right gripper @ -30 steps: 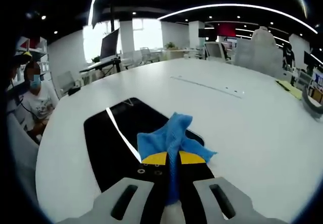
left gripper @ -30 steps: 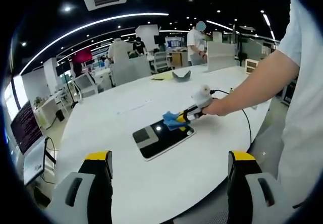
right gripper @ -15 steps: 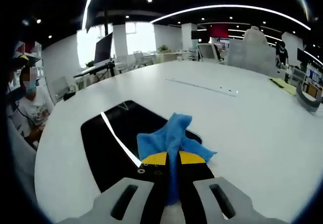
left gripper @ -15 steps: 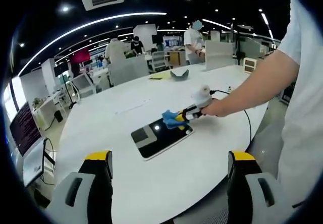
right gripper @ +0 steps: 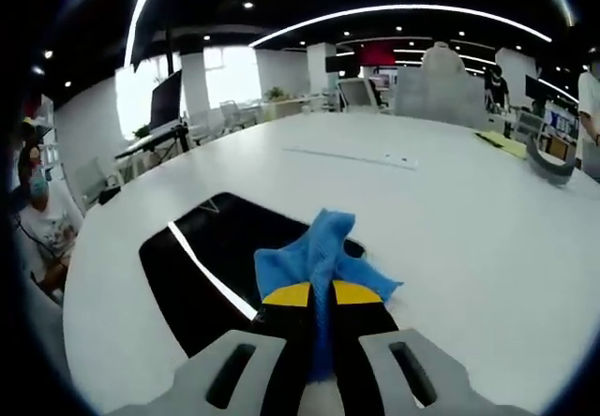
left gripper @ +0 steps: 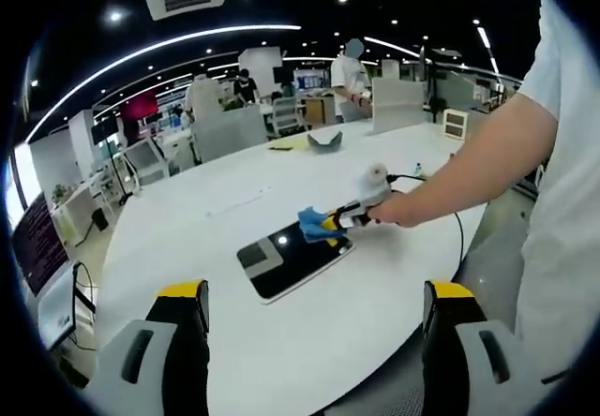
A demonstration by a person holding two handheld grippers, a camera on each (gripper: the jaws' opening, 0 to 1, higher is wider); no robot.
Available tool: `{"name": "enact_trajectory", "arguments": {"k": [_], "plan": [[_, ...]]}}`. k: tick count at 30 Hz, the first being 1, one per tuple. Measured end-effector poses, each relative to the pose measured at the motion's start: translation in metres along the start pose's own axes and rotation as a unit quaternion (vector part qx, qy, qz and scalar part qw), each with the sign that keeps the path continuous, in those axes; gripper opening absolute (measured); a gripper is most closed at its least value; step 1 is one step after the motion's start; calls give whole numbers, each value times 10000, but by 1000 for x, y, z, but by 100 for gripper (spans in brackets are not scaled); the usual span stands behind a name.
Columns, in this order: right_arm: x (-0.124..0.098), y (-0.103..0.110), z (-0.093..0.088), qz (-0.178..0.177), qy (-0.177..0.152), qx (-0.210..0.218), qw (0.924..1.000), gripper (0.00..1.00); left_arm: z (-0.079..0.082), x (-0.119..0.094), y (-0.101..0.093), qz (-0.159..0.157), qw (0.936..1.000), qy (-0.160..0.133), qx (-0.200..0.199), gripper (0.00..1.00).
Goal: Wipe the mirror surface with the cleaning cloth until all visible marks leave the cleaned area.
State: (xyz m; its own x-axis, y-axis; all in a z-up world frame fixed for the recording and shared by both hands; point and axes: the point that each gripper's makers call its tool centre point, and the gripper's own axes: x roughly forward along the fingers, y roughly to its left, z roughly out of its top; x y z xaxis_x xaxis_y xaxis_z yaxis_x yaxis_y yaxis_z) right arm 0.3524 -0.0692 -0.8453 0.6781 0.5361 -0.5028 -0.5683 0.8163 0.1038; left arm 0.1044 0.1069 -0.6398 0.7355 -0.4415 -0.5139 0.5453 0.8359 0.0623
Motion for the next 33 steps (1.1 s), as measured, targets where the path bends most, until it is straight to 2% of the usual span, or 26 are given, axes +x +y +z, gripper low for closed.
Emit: {"name": "enact_trajectory", "arguments": {"k": [4,8,11,17,20,22,24,27,33], "plan": [[-3,0,-1,-200,-22,243,9995,2,1,2,5,-171,9998,-22,-15,96],[-4,3,-1,-374,38,297,9989,2,0,5,16,-323,9995,-35,-39,96],[-4,4,0,-546,81,339,9979,2,-3,7,25,-406,9991,-13,157,96],[-5,2,-1,-1132,89,631,9915,2,-4,6,48,-576,9981,-198,1,96],[-4,5,0,-1409,173,683,9875,2,-14,9,61,-792,9964,-309,-10,95],[-4,5,-1,-1438,173,785,9863,2,-19,10,67,-867,9957,-329,-94,95],[-5,7,0,-1483,270,644,9865,2,-22,10,74,-957,9945,-397,-154,95],[-5,9,-1,-1534,294,732,9850,2,-27,11,83,-1037,9936,-428,-111,95],[-4,14,-2,-1572,289,730,9844,2,-26,10,90,-1097,9925,-524,-104,95]]}}
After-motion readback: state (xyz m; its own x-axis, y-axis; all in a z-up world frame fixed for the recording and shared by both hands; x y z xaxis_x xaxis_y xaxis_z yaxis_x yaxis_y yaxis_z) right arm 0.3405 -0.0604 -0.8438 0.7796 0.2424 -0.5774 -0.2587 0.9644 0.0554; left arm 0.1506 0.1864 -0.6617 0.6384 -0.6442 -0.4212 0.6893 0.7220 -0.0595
